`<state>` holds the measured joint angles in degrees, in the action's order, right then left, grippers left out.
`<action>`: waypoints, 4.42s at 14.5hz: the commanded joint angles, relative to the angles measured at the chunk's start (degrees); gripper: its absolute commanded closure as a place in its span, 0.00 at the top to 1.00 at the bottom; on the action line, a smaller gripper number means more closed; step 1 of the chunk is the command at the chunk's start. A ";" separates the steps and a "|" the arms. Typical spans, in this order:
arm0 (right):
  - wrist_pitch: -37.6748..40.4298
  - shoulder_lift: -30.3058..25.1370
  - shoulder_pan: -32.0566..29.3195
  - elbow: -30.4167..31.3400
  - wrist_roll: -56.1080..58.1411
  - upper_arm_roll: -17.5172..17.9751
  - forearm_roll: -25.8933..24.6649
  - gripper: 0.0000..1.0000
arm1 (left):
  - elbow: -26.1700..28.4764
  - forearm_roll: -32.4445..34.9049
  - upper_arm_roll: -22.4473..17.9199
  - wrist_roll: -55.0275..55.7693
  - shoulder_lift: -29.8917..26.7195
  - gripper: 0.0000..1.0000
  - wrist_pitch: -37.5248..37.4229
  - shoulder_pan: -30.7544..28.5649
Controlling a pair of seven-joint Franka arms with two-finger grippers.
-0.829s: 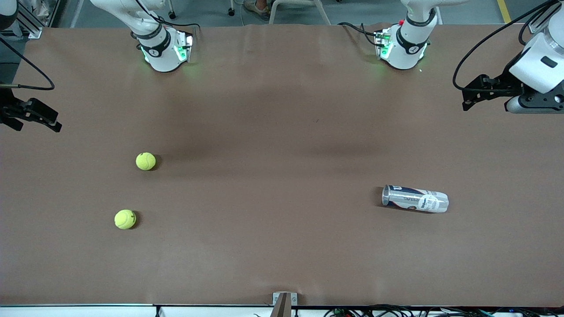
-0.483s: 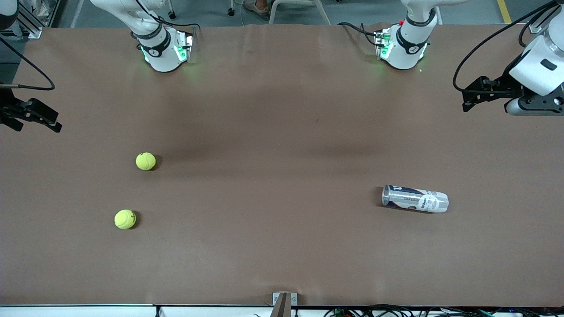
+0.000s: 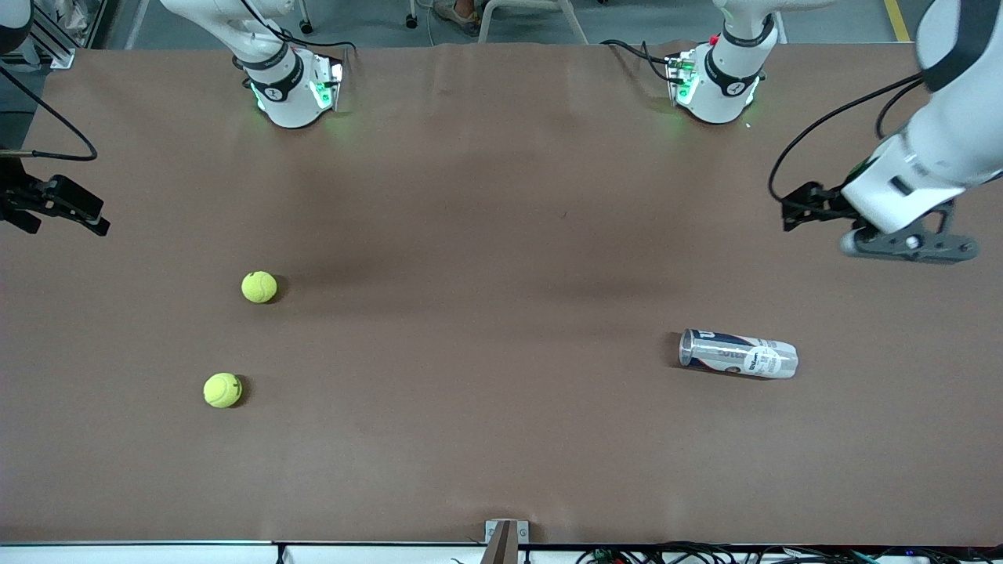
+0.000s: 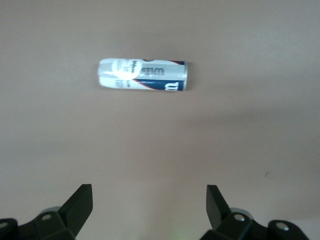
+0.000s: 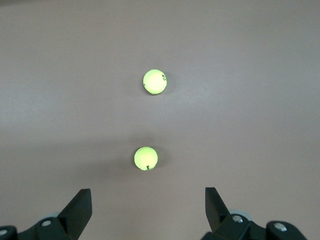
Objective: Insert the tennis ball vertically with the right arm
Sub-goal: 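Reach the left gripper down to the Wilson can lying on the table, then grasp the Wilson can by its base with the left gripper, then reach the right gripper to the nearer tennis ball and grasp it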
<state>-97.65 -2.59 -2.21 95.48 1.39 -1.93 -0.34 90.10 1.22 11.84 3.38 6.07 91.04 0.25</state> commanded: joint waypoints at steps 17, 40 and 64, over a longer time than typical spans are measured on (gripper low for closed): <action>-0.26 -0.22 -0.43 0.24 0.01 0.35 -0.72 1.00 | -0.62 21.97 0.47 -47.48 24.86 1.00 12.93 5.55; -0.08 9.27 1.51 0.24 0.54 0.61 -0.19 1.00 | -0.18 44.57 0.12 -62.26 36.11 0.95 23.56 5.37; -24.86 25.97 0.01 19.92 0.71 0.61 2.27 1.00 | 3.59 54.33 -0.15 -52.69 37.52 0.88 27.00 5.37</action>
<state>-122.11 22.83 -1.58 115.70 2.39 -1.73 1.13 93.07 54.13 11.75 -50.52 43.84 117.91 5.38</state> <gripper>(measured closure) 0.000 0.115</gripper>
